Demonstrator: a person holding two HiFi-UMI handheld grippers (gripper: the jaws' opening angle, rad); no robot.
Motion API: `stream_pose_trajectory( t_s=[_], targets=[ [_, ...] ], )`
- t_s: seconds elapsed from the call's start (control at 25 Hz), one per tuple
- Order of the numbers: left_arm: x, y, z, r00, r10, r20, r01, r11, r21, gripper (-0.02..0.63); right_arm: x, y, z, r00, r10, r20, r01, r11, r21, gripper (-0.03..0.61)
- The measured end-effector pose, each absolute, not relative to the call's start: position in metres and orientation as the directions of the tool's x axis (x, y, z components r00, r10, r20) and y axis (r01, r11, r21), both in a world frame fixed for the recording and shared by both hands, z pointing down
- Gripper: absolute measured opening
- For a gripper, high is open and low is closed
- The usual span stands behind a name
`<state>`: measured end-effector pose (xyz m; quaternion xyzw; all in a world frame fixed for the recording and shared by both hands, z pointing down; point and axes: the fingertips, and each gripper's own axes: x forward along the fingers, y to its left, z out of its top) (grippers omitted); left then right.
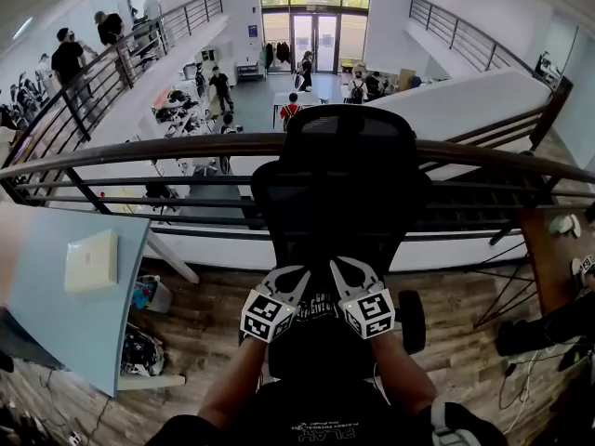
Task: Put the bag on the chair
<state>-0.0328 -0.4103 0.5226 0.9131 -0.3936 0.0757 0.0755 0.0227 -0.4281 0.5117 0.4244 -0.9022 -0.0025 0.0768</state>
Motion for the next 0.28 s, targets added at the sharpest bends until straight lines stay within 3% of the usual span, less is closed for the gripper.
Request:
stream_pose_trajectory(
  t_s=[0.28],
  targets=[
    [-0.047, -0.412, 0.525, 0.668, -0.713, 0.212, -0.742, -0.662, 0.110, 0.012, 0.033, -0.428, 0.510, -0.599, -0.795, 0.100, -0.795, 0.605, 0.048, 0.018]
  ],
)
